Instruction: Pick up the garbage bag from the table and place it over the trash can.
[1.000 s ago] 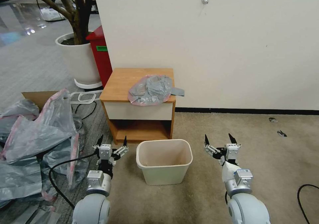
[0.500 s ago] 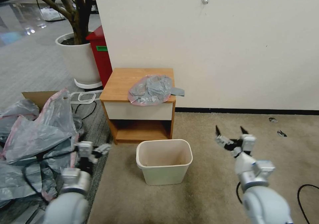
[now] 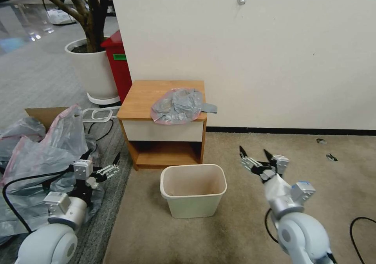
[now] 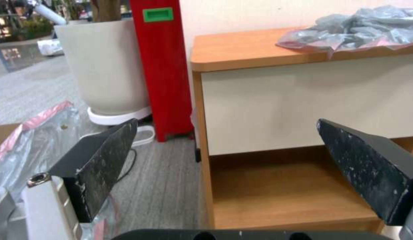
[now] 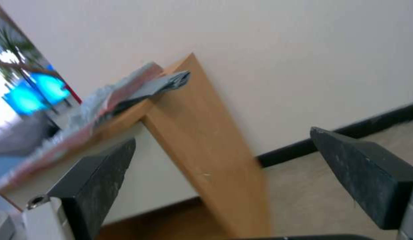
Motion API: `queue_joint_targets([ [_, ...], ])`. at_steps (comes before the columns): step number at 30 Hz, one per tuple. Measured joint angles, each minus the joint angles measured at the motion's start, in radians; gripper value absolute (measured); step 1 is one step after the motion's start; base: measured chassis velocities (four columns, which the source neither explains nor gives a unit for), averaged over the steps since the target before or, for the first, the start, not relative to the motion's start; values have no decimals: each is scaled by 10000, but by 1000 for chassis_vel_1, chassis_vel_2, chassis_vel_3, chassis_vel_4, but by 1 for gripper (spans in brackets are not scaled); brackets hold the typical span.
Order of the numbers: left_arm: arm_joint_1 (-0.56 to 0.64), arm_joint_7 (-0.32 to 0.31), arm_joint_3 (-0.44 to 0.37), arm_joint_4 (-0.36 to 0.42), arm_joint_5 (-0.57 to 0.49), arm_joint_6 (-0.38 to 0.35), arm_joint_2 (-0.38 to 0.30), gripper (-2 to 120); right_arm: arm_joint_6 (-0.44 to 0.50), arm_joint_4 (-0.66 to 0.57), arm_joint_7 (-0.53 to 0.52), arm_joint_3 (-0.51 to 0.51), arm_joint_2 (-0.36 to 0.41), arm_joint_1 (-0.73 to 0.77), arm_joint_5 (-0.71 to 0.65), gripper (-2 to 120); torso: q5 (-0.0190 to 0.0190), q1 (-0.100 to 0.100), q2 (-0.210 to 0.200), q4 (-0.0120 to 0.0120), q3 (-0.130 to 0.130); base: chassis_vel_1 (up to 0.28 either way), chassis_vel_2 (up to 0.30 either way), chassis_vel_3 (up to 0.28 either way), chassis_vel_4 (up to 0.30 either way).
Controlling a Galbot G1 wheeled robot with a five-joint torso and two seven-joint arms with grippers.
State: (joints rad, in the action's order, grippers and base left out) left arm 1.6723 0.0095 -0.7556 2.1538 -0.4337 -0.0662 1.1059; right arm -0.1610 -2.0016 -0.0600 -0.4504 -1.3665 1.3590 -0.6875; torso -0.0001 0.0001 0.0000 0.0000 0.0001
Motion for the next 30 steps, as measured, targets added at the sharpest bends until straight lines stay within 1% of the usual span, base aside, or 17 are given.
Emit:
queue_joint_targets([
  [3,140,0,-89,73,36,43,52,100,227,874,-124,450,-52,-1051,-1757,100,-3,-1,0,1,-1,0,0,0,0],
  [4,140,0,-89,73,36,43,52,100,227,874,-124,450,-52,-1051,-1757,100,-3,-1,0,1,-1,0,0,0,0],
  [6,238,0,-136,133,70,52,149,100,431,1534,-155,727,-181,-1713,-2832,100,1,-1,0,2,0,0,0,0,0],
  [8,322,1,-184,174,105,58,259,100,587,2010,-157,907,-315,-2179,-3561,100,-1,-1,0,1,-1,0,0,0,0],
  [9,322,1,-184,174,105,58,259,100,587,2010,-157,907,-315,-2179,-3561,100,-1,-1,0,1,-1,0,0,0,0],
  [12,409,-4,-267,180,192,82,408,100,835,2872,-124,1219,-609,-2953,-4405,100,-1,-1,0,0,0,0,0,0,0],
  [13,440,-9,-285,152,268,115,474,100,930,3281,-50,1327,-721,-3254,-4531,100,0,-1,0,0,0,0,0,0,0],
  [14,440,-9,-285,152,268,115,474,100,930,3281,-50,1327,-721,-3254,-4531,100,0,-1,0,0,0,0,0,0,0],
  [19,659,-13,-249,-18,537,263,854,100,1201,4888,314,1430,-1208,-4448,-4722,100,0,0,0,1,0,0,0,0,0],
  [27,671,-13,-278,-259,598,335,928,100,1338,5763,539,1429,-1428,-5356,-4708,99,1,0,-1,1,-1,0,0,0,0],
  [29,683,-16,-331,-315,597,363,943,100,1351,5995,574,1434,-1454,-5611,-4752,98,-1,-1,-1,1,-1,0,0,0,0],
  [30,684,-18,-352,-355,594,377,961,100,1376,6143,599,1446,-1515,-5721,-4751,96,0,0,-1,-2,0,0,0,0,0],
])
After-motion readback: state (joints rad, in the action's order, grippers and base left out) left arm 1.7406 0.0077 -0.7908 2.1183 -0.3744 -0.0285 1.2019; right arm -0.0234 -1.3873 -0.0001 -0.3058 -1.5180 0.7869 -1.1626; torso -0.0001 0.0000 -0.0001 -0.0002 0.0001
